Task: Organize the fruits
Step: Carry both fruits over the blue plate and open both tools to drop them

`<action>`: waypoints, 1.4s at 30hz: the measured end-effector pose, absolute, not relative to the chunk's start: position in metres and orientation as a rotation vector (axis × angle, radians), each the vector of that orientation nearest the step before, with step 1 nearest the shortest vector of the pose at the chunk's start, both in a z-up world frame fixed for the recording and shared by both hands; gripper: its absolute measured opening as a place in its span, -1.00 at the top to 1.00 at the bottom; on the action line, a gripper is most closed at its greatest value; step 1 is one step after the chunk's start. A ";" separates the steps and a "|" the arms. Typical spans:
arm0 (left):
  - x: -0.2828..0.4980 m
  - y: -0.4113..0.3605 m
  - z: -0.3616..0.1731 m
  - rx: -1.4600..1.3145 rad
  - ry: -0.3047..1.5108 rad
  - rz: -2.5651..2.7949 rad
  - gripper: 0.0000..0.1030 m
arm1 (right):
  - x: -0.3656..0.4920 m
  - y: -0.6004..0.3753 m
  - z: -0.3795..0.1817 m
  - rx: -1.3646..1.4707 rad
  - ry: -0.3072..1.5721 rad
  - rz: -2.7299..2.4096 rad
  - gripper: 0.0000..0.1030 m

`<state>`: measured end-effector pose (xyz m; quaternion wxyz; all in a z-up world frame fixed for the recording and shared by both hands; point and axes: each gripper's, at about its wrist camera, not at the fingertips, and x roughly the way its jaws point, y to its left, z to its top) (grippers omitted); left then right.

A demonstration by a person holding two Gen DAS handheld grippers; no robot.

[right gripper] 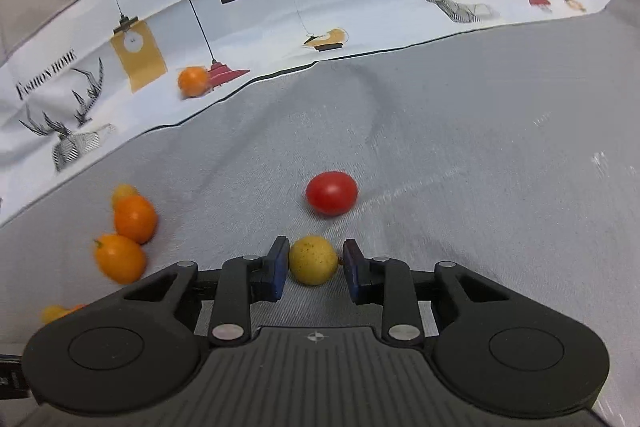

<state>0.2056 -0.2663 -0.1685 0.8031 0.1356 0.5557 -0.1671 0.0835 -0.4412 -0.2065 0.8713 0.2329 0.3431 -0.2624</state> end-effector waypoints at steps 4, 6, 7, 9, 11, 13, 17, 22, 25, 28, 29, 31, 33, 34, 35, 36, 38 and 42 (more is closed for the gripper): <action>0.186 -0.250 -0.148 0.272 1.178 -0.364 0.38 | 0.069 -0.429 -0.187 0.514 0.722 -0.519 0.41; 0.176 -0.239 -0.135 0.260 1.171 -0.367 0.38 | 0.059 -0.420 -0.177 0.525 0.723 -0.495 0.41; 0.168 -0.234 -0.128 0.256 1.164 -0.368 0.38 | 0.054 -0.415 -0.172 0.529 0.721 -0.481 0.41; 0.156 -0.221 -0.114 0.247 1.146 -0.367 0.38 | 0.045 -0.402 -0.161 0.526 0.720 -0.457 0.41; 0.144 -0.207 -0.101 0.231 1.134 -0.360 0.38 | 0.036 -0.387 -0.149 0.521 0.717 -0.422 0.41; 0.132 -0.191 -0.087 0.206 1.125 -0.355 0.38 | 0.029 -0.370 -0.137 0.510 0.715 -0.382 0.41; 0.109 -0.160 -0.061 0.181 1.093 -0.332 0.38 | 0.017 -0.335 -0.111 0.473 0.705 -0.303 0.41; 0.076 -0.118 -0.034 0.162 1.052 -0.306 0.38 | -0.001 -0.292 -0.080 0.435 0.686 -0.219 0.40; 0.058 -0.092 -0.020 0.146 1.034 -0.294 0.38 | -0.011 -0.268 -0.066 0.409 0.681 -0.174 0.40; 0.041 -0.068 -0.010 0.133 1.015 -0.282 0.38 | -0.022 -0.244 -0.051 0.381 0.673 -0.135 0.40; 0.035 -0.060 -0.007 0.127 1.009 -0.278 0.38 | -0.026 -0.237 -0.046 0.371 0.669 -0.126 0.40; 0.026 -0.044 -0.002 0.114 0.995 -0.269 0.38 | -0.034 -0.222 -0.036 0.343 0.660 -0.103 0.40; 0.016 -0.028 0.003 0.104 0.975 -0.259 0.38 | -0.041 -0.209 -0.028 0.317 0.652 -0.084 0.40; 0.012 -0.022 0.004 0.098 0.969 -0.255 0.38 | -0.045 -0.202 -0.024 0.305 0.648 -0.075 0.40; 0.008 -0.016 0.006 0.090 0.963 -0.252 0.38 | -0.049 -0.196 -0.021 0.293 0.645 -0.065 0.40; 0.004 -0.010 0.007 0.080 0.960 -0.251 0.38 | -0.053 -0.190 -0.018 0.284 0.644 -0.055 0.40; -0.002 0.001 0.010 0.059 0.952 -0.247 0.38 | -0.061 -0.177 -0.012 0.264 0.640 -0.035 0.40; -0.012 0.016 0.012 0.029 0.934 -0.239 0.38 | -0.071 -0.153 -0.006 0.219 0.642 0.001 0.40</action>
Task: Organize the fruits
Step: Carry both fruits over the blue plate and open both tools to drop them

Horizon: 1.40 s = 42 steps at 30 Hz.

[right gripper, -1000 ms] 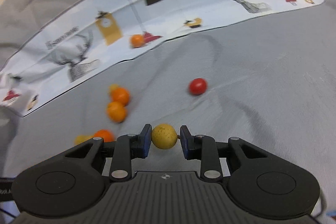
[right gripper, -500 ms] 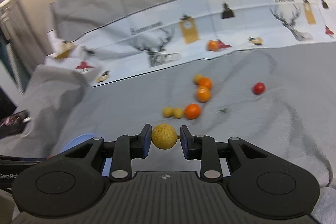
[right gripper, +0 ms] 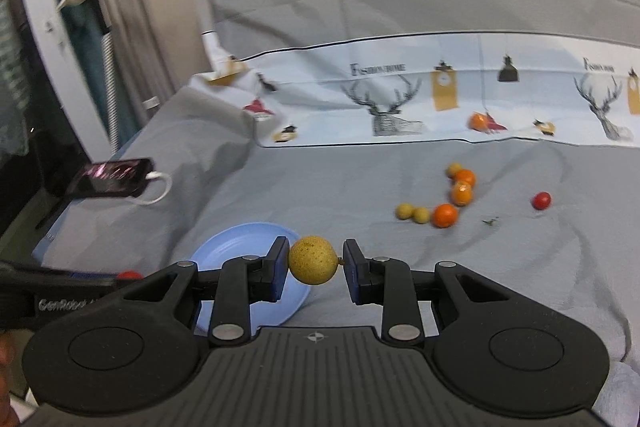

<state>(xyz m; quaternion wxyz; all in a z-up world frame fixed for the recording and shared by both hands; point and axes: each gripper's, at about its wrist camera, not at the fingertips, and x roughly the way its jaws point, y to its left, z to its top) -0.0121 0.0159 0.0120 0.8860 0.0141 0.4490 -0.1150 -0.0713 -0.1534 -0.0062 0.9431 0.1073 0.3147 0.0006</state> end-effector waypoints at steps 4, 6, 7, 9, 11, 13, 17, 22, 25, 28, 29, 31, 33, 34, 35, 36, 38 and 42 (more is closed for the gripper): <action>-0.018 0.026 0.013 0.003 0.929 -0.237 0.38 | -0.076 -0.135 -0.004 0.184 0.655 0.028 0.40; -0.019 0.031 0.013 -0.005 0.925 -0.233 0.38 | -0.077 -0.129 -0.003 0.168 0.659 0.037 0.40; -0.020 0.033 0.013 -0.009 0.925 -0.232 0.38 | -0.077 -0.126 -0.003 0.160 0.660 0.042 0.40; -0.019 0.036 0.012 -0.018 0.927 -0.229 0.38 | -0.077 -0.121 -0.002 0.150 0.663 0.048 0.40; -0.019 0.038 0.012 -0.023 0.926 -0.229 0.38 | -0.077 -0.118 -0.002 0.143 0.665 0.052 0.40; -0.019 0.039 0.012 -0.023 0.925 -0.227 0.38 | -0.075 -0.115 -0.003 0.137 0.669 0.055 0.40; -0.017 0.040 0.011 -0.026 0.927 -0.229 0.38 | -0.074 -0.113 -0.005 0.130 0.677 0.060 0.40; -0.012 0.040 0.006 -0.021 0.940 -0.222 0.38 | -0.070 -0.110 -0.008 0.126 0.690 0.063 0.40; -0.007 0.040 0.002 -0.017 0.955 -0.214 0.38 | -0.066 -0.110 -0.013 0.122 0.703 0.065 0.40; 0.000 0.038 -0.003 -0.005 0.968 -0.205 0.38 | -0.060 -0.110 -0.019 0.119 0.719 0.068 0.40; 0.003 0.038 -0.005 0.000 0.972 -0.202 0.38 | -0.059 -0.109 -0.021 0.119 0.724 0.069 0.40; 0.009 0.036 -0.009 0.008 0.982 -0.198 0.38 | -0.054 -0.109 -0.025 0.120 0.737 0.075 0.40; 0.015 0.034 -0.013 0.017 0.991 -0.192 0.38 | -0.050 -0.109 -0.031 0.117 0.748 0.078 0.40; 0.019 0.033 -0.015 0.023 0.995 -0.188 0.38 | -0.048 -0.109 -0.033 0.116 0.753 0.081 0.40; 0.023 0.032 -0.017 0.030 0.999 -0.182 0.38 | -0.045 -0.109 -0.036 0.116 0.757 0.084 0.40; 0.027 0.031 -0.020 0.037 1.002 -0.179 0.38 | -0.042 -0.109 -0.039 0.114 0.763 0.087 0.40; 0.035 0.028 -0.024 0.053 1.010 -0.171 0.38 | -0.036 -0.109 -0.044 0.112 0.773 0.091 0.40; 0.054 0.021 -0.036 0.088 1.027 -0.157 0.38 | -0.021 -0.110 -0.057 0.115 0.801 0.101 0.40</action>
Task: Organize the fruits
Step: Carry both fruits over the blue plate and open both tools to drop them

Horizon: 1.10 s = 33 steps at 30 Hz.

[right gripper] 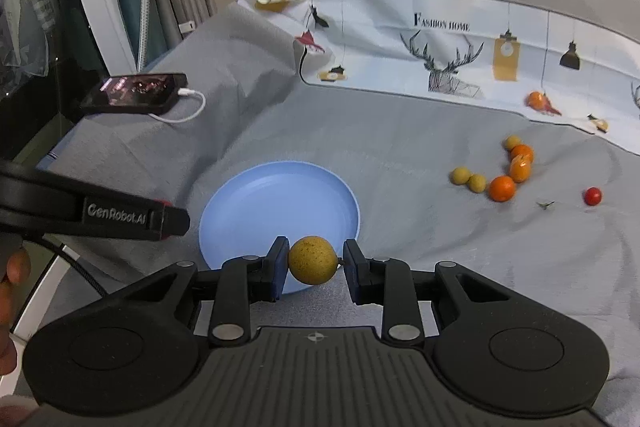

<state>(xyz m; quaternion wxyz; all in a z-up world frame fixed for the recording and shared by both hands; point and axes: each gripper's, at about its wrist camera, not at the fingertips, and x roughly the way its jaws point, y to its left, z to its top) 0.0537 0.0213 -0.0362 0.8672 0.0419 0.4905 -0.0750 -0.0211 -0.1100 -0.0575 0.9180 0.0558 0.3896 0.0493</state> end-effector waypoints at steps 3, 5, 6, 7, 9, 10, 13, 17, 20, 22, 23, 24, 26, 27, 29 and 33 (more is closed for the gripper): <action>0.067 0.016 -0.046 0.111 1.040 -0.148 0.38 | -0.007 -0.109 -0.068 0.113 0.822 0.110 0.40; 0.076 0.013 -0.053 0.126 1.050 -0.144 0.38 | 0.003 -0.109 -0.076 0.111 0.836 0.114 0.40; 0.080 0.012 -0.056 0.133 1.055 -0.143 0.38 | 0.008 -0.109 -0.079 0.112 0.843 0.116 0.40; 0.084 0.011 -0.059 0.138 1.061 -0.142 0.38 | 0.013 -0.109 -0.082 0.114 0.849 0.118 0.40; 0.093 0.009 -0.067 0.149 1.074 -0.137 0.38 | 0.022 -0.108 -0.088 0.114 0.858 0.123 0.40; 0.096 0.008 -0.070 0.153 1.080 -0.136 0.38 | 0.027 -0.107 -0.091 0.114 0.863 0.126 0.40; 0.108 0.005 -0.081 0.168 1.097 -0.131 0.38 | 0.040 -0.106 -0.100 0.110 0.878 0.135 0.40; 0.119 0.003 -0.093 0.184 1.115 -0.128 0.38 | 0.053 -0.104 -0.111 0.103 0.897 0.145 0.40; 0.126 0.002 -0.102 0.190 1.134 -0.127 0.38 | 0.058 -0.102 -0.120 0.088 0.912 0.153 0.40; 0.130 0.002 -0.108 0.197 1.144 -0.123 0.38 | 0.063 -0.100 -0.126 0.079 0.926 0.156 0.40; 0.132 0.002 -0.110 0.202 1.148 -0.120 0.38 | 0.065 -0.099 -0.129 0.076 0.933 0.158 0.40; 0.135 0.002 -0.113 0.206 1.154 -0.117 0.38 | 0.068 -0.098 -0.132 0.073 0.940 0.159 0.40; 0.139 0.002 -0.118 0.213 1.164 -0.110 0.38 | 0.072 -0.096 -0.137 0.066 0.949 0.162 0.40; 0.141 0.002 -0.121 0.216 1.169 -0.107 0.38 | 0.074 -0.095 -0.138 0.063 0.952 0.163 0.40; 0.145 0.002 -0.125 0.221 1.179 -0.108 0.37 | 0.079 -0.093 -0.141 0.054 0.953 0.166 0.40; 0.144 0.006 -0.116 0.194 1.132 -0.119 -0.67 | 0.087 -0.090 -0.140 0.030 0.936 0.180 0.24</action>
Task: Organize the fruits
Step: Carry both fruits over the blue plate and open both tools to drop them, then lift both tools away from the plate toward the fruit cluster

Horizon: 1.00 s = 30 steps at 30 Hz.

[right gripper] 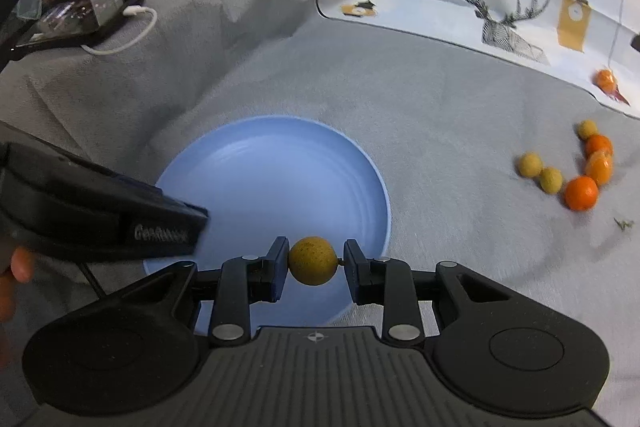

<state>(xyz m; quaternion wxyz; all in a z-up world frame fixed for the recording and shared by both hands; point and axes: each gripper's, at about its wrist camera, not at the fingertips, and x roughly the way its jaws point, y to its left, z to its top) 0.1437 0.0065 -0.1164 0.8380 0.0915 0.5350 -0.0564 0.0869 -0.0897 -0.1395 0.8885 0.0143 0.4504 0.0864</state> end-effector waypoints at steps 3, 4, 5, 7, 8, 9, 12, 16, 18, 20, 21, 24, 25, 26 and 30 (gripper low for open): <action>0.133 0.009 -0.100 0.178 1.065 -0.141 -0.99 | 0.085 -0.094 -0.131 0.024 0.917 0.167 -0.41; 0.129 0.009 -0.096 0.182 1.058 -0.150 -0.99 | 0.082 -0.096 -0.127 0.025 0.905 0.158 -0.60; 0.124 0.008 -0.094 0.187 1.059 -0.161 -0.99 | 0.076 -0.098 -0.122 0.018 0.894 0.153 -0.64; 0.114 0.009 -0.089 0.190 1.070 -0.170 -0.99 | 0.062 -0.101 -0.114 -0.004 0.885 0.154 -0.74; 0.108 0.010 -0.087 0.191 1.073 -0.173 -0.99 | 0.054 -0.102 -0.111 -0.013 0.884 0.152 -0.76; 0.101 0.011 -0.086 0.192 1.075 -0.175 -0.99 | 0.044 -0.103 -0.108 -0.020 0.881 0.148 -0.80; 0.077 0.016 -0.081 0.185 1.082 -0.163 -0.99 | 0.016 -0.107 -0.099 -0.025 0.883 0.130 -0.85; 0.043 0.025 -0.071 0.177 1.082 -0.145 -0.99 | -0.019 -0.108 -0.086 -0.014 0.865 0.111 -0.92; 0.030 0.026 -0.065 0.177 1.068 -0.129 -0.99 | -0.033 -0.108 -0.079 -0.012 0.843 0.106 -0.93; 0.019 0.029 -0.058 0.169 1.049 -0.114 -0.99 | -0.044 -0.108 -0.072 -0.014 0.821 0.101 -0.94; 0.013 0.030 -0.053 0.165 1.041 -0.110 -0.99 | -0.050 -0.108 -0.068 -0.013 0.808 0.097 -0.94; 0.000 0.031 -0.039 0.153 1.011 -0.111 -0.99 | -0.064 -0.107 -0.058 -0.017 0.768 0.082 -0.95; -0.005 0.031 -0.035 0.154 0.996 -0.113 -0.99 | -0.069 -0.107 -0.055 -0.022 0.753 0.072 -0.97; -0.009 0.031 -0.030 0.154 0.978 -0.112 -0.99 | -0.074 -0.107 -0.052 -0.025 0.742 0.064 -0.98; -0.027 0.030 -0.017 0.152 0.940 -0.110 -0.99 | -0.094 -0.106 -0.039 -0.040 0.696 0.046 -0.98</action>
